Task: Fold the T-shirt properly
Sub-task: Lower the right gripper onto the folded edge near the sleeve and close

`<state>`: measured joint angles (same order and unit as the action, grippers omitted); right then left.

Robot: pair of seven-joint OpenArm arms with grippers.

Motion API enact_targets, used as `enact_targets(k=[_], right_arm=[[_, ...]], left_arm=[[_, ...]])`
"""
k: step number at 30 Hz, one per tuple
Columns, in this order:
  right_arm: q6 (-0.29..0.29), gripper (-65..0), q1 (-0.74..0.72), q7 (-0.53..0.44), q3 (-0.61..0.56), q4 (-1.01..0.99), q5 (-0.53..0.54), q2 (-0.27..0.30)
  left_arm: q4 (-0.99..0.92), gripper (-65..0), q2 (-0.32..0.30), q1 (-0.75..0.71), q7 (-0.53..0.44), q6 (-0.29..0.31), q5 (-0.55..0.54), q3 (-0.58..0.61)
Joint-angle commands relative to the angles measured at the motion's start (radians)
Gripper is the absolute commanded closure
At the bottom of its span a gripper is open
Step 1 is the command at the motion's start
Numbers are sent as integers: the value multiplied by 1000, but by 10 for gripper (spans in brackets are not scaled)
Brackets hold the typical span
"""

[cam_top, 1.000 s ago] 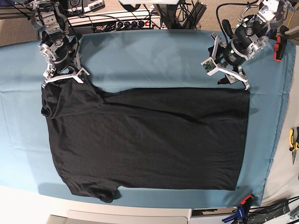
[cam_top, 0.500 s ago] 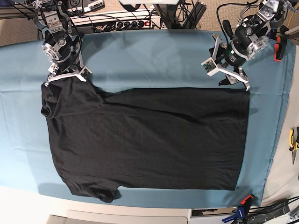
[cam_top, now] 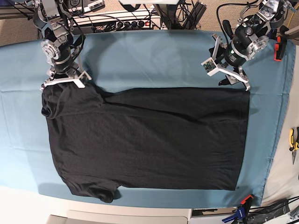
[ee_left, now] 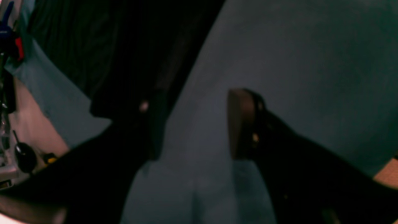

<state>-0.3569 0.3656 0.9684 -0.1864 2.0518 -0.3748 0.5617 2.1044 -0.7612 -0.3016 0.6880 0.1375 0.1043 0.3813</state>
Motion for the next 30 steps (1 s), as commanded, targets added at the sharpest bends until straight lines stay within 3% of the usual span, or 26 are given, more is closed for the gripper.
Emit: enact_targets(k=[1, 13, 23, 30], right_arm=[[20, -42, -6, -14, 6, 24, -29, 12], [82, -42, -92, -78, 6, 28, -82, 8], [83, -42, -192, -114, 6, 28, -60, -89], [84, -42, -197, -115, 6, 28, -60, -103]], left_arm=[[16, -322, -12, 5, -15, -11, 8, -8], [16, -322, -12, 5, -15, -11, 8, -8], [16, -322, -12, 5, -15, -11, 8, -8], [16, -322, -12, 5, -15, -11, 8, -8]])
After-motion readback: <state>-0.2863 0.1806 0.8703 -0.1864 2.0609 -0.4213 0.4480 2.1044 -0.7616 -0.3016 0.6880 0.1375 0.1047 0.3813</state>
